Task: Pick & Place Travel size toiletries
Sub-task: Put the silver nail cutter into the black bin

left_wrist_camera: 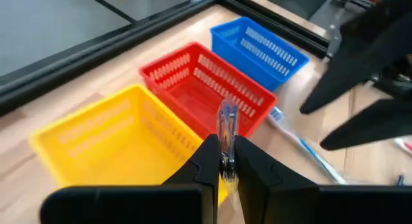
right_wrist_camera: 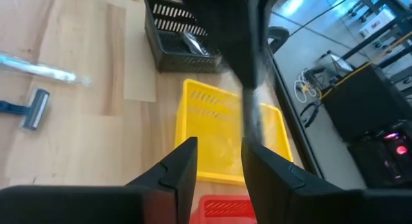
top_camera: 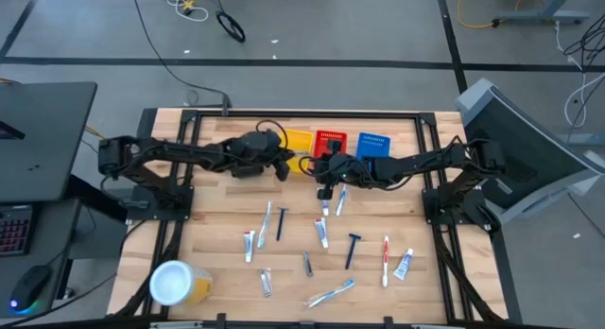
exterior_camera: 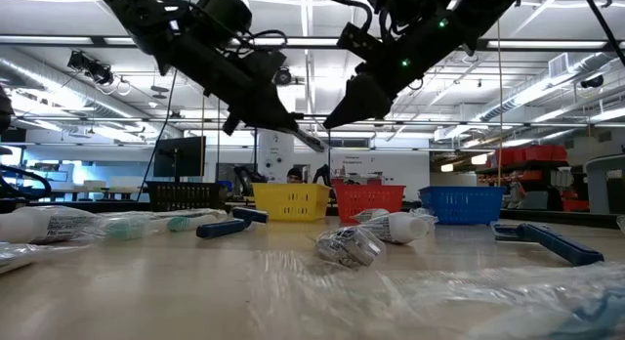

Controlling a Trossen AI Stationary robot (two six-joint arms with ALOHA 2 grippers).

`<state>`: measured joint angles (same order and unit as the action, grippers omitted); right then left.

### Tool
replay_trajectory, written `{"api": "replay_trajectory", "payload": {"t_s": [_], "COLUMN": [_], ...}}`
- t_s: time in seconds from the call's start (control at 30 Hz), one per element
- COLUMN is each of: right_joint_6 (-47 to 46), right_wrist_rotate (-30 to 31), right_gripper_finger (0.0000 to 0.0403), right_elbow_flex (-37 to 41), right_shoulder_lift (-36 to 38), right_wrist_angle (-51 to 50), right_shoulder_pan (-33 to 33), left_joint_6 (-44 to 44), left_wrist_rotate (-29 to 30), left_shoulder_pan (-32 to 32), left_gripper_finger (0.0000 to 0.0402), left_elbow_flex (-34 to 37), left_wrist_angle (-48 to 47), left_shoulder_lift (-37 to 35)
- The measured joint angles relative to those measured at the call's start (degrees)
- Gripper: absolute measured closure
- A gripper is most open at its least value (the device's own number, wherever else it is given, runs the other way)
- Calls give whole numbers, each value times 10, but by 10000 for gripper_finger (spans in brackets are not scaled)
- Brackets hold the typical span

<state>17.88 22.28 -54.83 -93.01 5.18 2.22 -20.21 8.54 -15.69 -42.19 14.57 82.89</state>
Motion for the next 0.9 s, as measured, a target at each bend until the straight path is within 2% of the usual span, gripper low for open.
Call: {"api": "replay_trajectory", "payload": {"t_s": [0.1,0.3,0.43,0.57,0.67,0.9], "right_joint_6": [-9,-9,-9,-9,-9,-16], "right_wrist_rotate": [0,1,1,1,1,0], "right_gripper_finger": [274,274,274,274,274,274], "right_elbow_flex": [0,0,0,0,0,0], "right_shoulder_lift": [0,0,0,0,0,0], "right_wrist_angle": [-7,-16,-15,-15,-15,-13], "right_shoulder_pan": [0,0,0,0,0,0], "left_joint_6": [8,-10,-70,-154,-198,-225], "left_wrist_rotate": [11,88,127,188,216,220], "left_shoulder_pan": [-16,-26,-15,3,18,25], "left_gripper_finger": [366,365,369,363,360,365], "left_elbow_flex": [0,0,0,0,5,51], "left_wrist_angle": [-68,-278,-395,-489,-513,-450], "left_shoulder_lift": [-46,-160,-223,-254,-251,-206]}}
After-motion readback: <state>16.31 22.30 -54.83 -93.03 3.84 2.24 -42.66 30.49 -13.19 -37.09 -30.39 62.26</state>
